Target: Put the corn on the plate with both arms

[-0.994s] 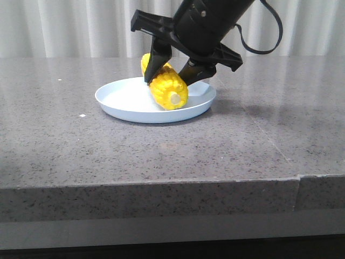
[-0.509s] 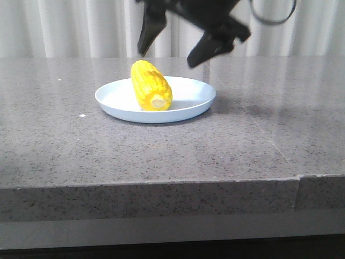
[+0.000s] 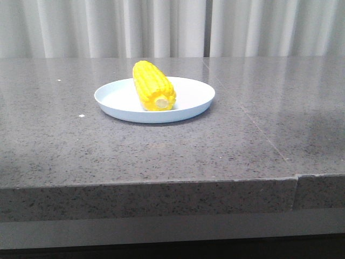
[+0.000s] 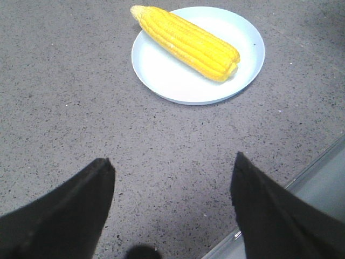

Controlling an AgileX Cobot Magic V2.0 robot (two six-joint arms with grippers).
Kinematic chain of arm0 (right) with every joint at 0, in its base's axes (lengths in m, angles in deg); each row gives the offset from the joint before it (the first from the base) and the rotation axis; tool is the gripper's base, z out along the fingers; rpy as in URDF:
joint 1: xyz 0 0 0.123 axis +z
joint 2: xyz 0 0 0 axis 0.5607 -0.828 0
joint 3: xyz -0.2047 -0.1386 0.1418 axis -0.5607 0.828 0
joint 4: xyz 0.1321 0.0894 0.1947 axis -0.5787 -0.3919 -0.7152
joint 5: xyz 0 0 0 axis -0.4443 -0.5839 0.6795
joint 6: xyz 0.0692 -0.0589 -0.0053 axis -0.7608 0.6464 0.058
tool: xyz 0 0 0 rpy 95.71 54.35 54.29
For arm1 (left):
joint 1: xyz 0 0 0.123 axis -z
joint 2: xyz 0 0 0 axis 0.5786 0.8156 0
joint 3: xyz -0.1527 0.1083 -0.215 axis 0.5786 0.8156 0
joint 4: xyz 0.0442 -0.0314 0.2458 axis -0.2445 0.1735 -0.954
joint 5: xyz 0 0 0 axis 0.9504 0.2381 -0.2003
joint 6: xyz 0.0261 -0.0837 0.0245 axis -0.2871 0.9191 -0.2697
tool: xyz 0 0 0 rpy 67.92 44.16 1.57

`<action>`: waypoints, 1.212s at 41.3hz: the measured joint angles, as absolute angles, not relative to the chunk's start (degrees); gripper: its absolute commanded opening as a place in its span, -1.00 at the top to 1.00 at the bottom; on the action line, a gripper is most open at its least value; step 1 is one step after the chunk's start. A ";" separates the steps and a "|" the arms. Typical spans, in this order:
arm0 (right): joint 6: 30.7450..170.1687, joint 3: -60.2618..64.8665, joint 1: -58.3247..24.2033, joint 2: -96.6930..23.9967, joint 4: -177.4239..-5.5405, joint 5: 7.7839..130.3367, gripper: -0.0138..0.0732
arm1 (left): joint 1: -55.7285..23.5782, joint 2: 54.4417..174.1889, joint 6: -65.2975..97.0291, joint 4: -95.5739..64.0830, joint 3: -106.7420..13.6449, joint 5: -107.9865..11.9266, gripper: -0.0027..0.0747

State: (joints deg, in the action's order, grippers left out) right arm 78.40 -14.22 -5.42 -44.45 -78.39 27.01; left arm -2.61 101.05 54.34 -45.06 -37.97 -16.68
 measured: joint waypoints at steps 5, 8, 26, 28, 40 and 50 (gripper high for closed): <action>78.40 -9.24 -5.42 -36.67 -78.29 25.55 -0.80 | -2.61 101.05 54.34 -45.06 -37.97 -16.68 -0.25; 78.40 -5.62 -5.42 -32.10 -78.29 25.01 -0.80 | -2.61 101.05 54.34 -45.06 -37.97 -16.68 -0.25; 78.40 11.65 -5.42 -11.44 -78.29 21.77 -0.80 | -2.61 101.05 54.34 -45.06 -37.97 -16.68 -0.25; 78.40 12.67 -5.42 -10.06 -78.29 21.63 -0.80 | -2.61 101.05 54.34 -45.06 -37.97 -16.68 -0.25; 78.06 14.66 -5.42 -7.34 -78.29 21.40 -0.08 | -2.61 101.05 54.34 -45.06 -37.97 -16.68 0.41; 78.06 14.66 -5.42 -7.34 -78.29 21.40 0.86 | -2.61 101.05 54.34 -45.06 -37.97 -16.68 0.98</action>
State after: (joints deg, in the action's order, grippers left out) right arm 78.06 14.66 -5.42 -7.34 -78.29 21.40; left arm -2.61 101.05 54.34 -45.06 -37.97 -16.68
